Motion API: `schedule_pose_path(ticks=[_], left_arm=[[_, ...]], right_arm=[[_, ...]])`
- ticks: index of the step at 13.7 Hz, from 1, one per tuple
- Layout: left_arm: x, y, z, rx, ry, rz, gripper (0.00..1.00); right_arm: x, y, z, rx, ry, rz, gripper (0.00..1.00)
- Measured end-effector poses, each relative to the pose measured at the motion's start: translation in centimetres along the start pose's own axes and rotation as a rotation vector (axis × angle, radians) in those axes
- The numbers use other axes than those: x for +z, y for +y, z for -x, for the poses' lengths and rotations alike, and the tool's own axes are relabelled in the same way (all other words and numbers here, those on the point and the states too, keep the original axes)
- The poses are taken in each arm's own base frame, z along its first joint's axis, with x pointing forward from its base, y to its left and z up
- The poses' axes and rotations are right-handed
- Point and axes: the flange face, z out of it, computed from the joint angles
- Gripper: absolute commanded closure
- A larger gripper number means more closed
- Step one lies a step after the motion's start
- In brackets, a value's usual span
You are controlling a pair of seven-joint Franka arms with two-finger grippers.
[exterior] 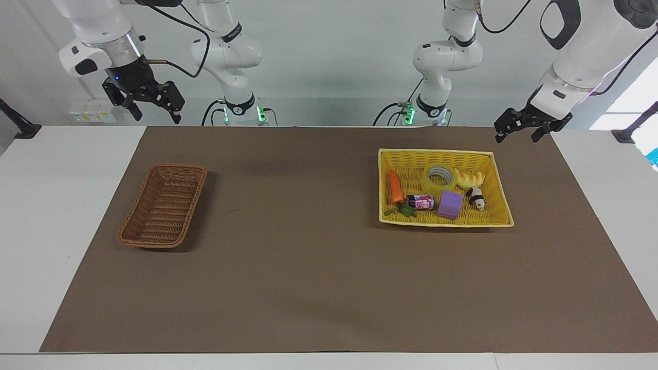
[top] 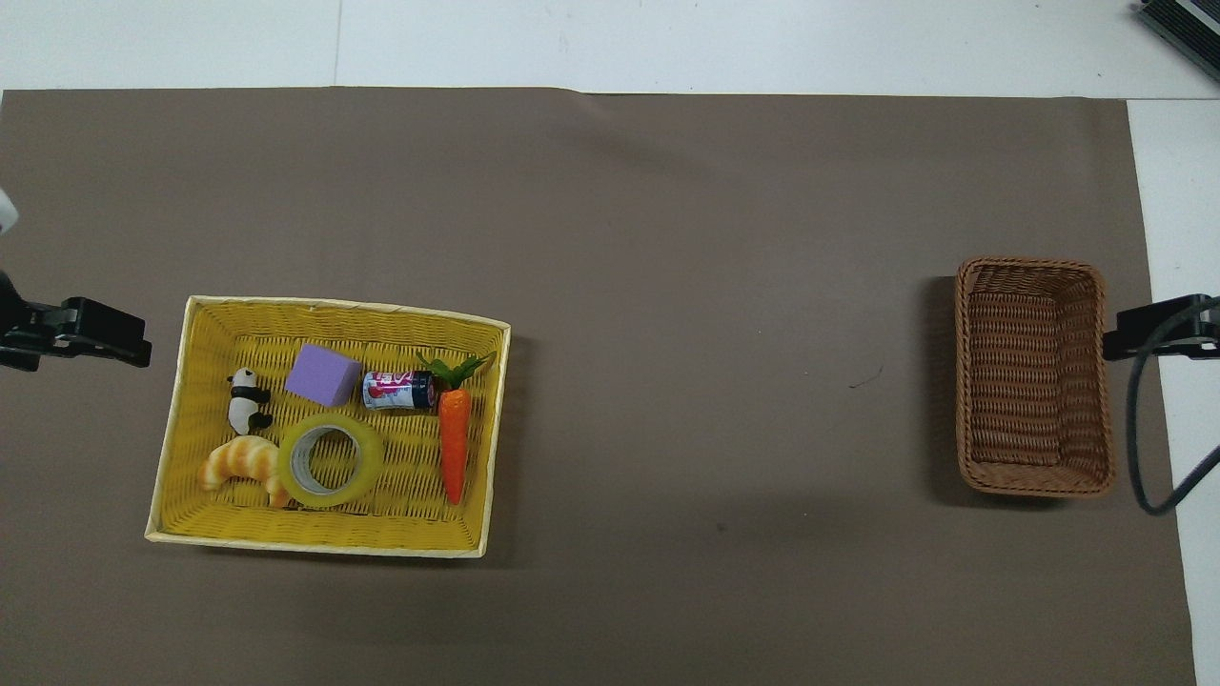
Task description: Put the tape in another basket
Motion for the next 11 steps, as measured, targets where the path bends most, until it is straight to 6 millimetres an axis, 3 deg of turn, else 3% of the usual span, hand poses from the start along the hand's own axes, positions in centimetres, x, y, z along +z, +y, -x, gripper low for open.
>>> schedule_pose_path(ticks=[11], left_arm=[[0.41, 0.09, 0.05, 0.004, -0.01, 0.0, 0.0]], right_arm=[[0.02, 0.01, 0.0, 0.0, 0.0, 0.0, 0.0]])
